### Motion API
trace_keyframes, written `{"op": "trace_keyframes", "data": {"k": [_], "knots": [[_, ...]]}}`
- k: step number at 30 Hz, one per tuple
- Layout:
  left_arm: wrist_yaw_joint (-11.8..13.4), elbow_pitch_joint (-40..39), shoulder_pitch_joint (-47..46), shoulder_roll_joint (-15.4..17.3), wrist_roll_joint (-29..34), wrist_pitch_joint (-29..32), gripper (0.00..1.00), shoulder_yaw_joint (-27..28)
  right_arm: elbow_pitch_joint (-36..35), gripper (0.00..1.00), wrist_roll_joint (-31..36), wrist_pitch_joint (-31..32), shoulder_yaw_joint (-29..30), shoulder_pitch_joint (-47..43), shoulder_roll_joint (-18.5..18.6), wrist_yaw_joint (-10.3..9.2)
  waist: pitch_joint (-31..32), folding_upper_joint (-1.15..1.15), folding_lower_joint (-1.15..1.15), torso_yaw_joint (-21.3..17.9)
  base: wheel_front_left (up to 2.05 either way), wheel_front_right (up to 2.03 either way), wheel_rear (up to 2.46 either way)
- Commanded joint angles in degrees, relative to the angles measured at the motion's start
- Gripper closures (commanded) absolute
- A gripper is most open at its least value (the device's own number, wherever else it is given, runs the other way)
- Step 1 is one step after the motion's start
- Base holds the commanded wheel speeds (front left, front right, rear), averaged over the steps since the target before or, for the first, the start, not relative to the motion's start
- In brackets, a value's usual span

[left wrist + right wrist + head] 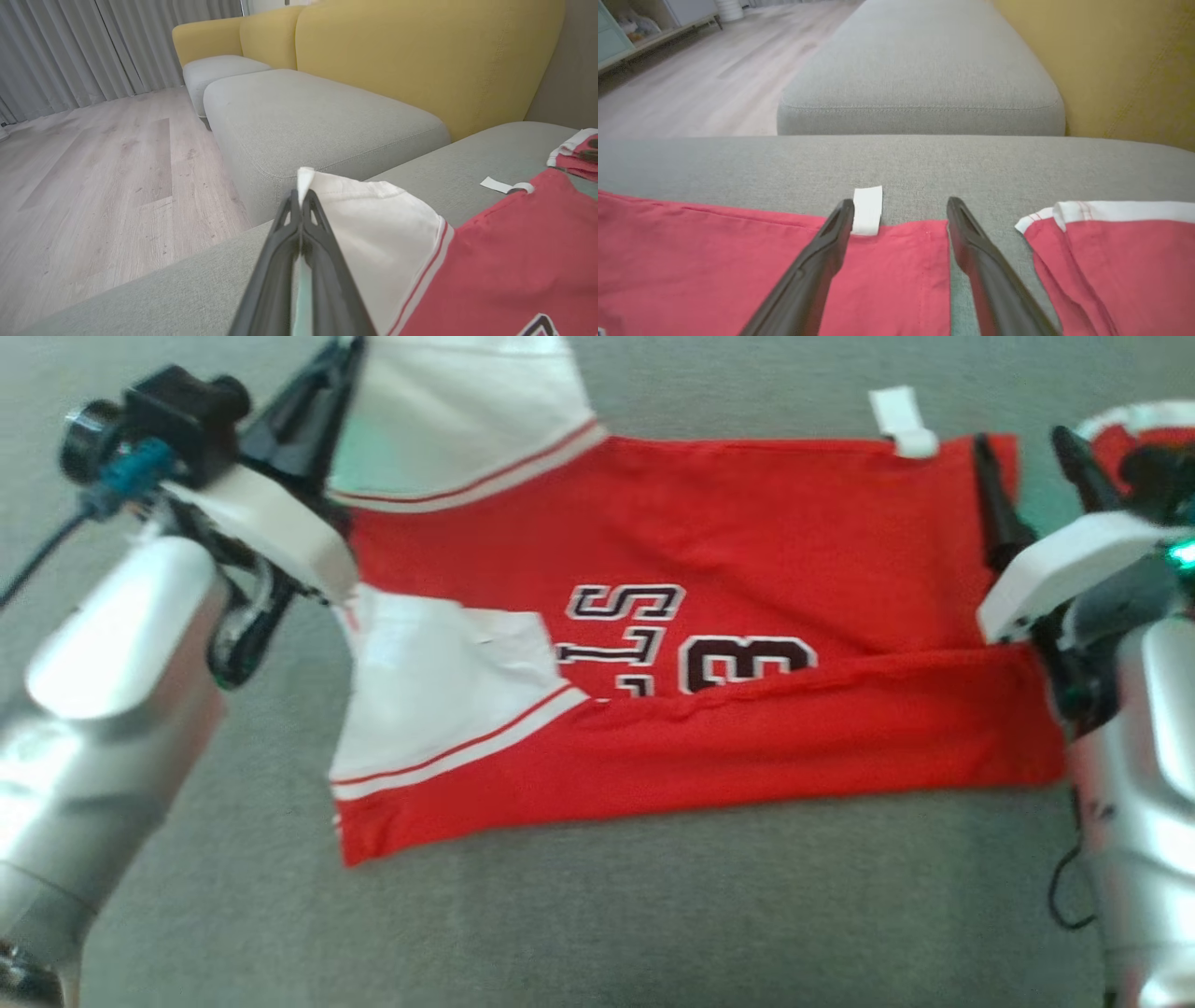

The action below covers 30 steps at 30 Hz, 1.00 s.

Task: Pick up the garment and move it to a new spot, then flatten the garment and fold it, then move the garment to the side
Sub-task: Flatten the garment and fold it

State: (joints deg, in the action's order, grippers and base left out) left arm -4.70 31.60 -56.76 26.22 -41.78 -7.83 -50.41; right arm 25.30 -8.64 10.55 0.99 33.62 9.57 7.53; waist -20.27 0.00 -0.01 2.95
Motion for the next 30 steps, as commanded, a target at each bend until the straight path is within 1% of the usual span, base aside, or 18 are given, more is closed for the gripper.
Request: {"op": "trace_keyframes", "data": {"k": [1,5,10,17,21,22,23,24,25,30], "knots": [[0.46,-2.65,-1.95,2.2,0.31,-0.05,1.0,1.89,-0.36,0.0,0.66,0.82,-0.08,2.3,0.63,-0.04,0.39,0.0,0.01,2.26,0.0,0.0,0.0],[0.96,-8.17,-0.1,2.82,-0.2,1.95,1.0,0.96,6.18,0.0,3.07,2.34,1.52,5.34,2.79,-0.04,-0.32,0.0,0.01,3.71,0.0,0.0,0.0],[1.75,-13.2,1.16,4.11,-0.03,3.77,1.0,0.07,13.15,0.0,3.74,2.54,2.85,8.71,3.58,-0.04,-1.3,0.0,0.01,4.15,0.0,0.0,0.0],[2.86,-16.84,1.38,5.54,0.13,4.74,1.0,0.07,19.54,0.0,4.93,1.46,3.58,12.49,4.16,-0.04,-3.01,0.0,0.01,4.13,0.0,0.0,0.0],[3.2,-17.6,1.15,5.72,0.23,4.92,1.0,0.05,22.42,0.0,5.45,1.57,1.63,13.99,4.72,-0.04,-3.76,0.0,0.01,4.07,0.0,0.0,0.0],[3.28,-17.65,1.08,5.75,0.26,4.94,1.0,0.04,23.18,0.15,5.31,1.97,0.89,14.26,4.82,-0.04,-3.85,0.0,0.01,4.03,0.0,0.0,0.0],[3.34,-17.63,1.0,5.8,0.3,4.97,1.0,0.03,23.76,0.69,5.08,2.16,0.18,14.56,4.96,-0.04,-3.93,0.0,0.01,3.96,0.0,0.0,0.0],[3.34,-17.63,1.0,5.8,0.3,4.97,1.0,0.03,23.76,0.69,5.08,2.16,0.18,14.56,4.96,-0.04,-3.93,0.0,0.01,3.96,0.0,0.0,0.0],[3.42,-17.54,0.95,5.88,0.34,5.0,1.0,0.03,24.17,1.0,4.84,2.1,-0.48,14.87,5.19,-0.04,-3.97,0.0,0.01,3.86,0.0,0.0,0.0],[4.14,-15.53,0.92,6.56,0.02,4.5,1.0,0.78,24.21,1.0,1.09,-0.69,-3.09,16.67,5.14,-0.04,-3.28,0.0,0.01,2.66,0.0,0.0,0.0]]}}
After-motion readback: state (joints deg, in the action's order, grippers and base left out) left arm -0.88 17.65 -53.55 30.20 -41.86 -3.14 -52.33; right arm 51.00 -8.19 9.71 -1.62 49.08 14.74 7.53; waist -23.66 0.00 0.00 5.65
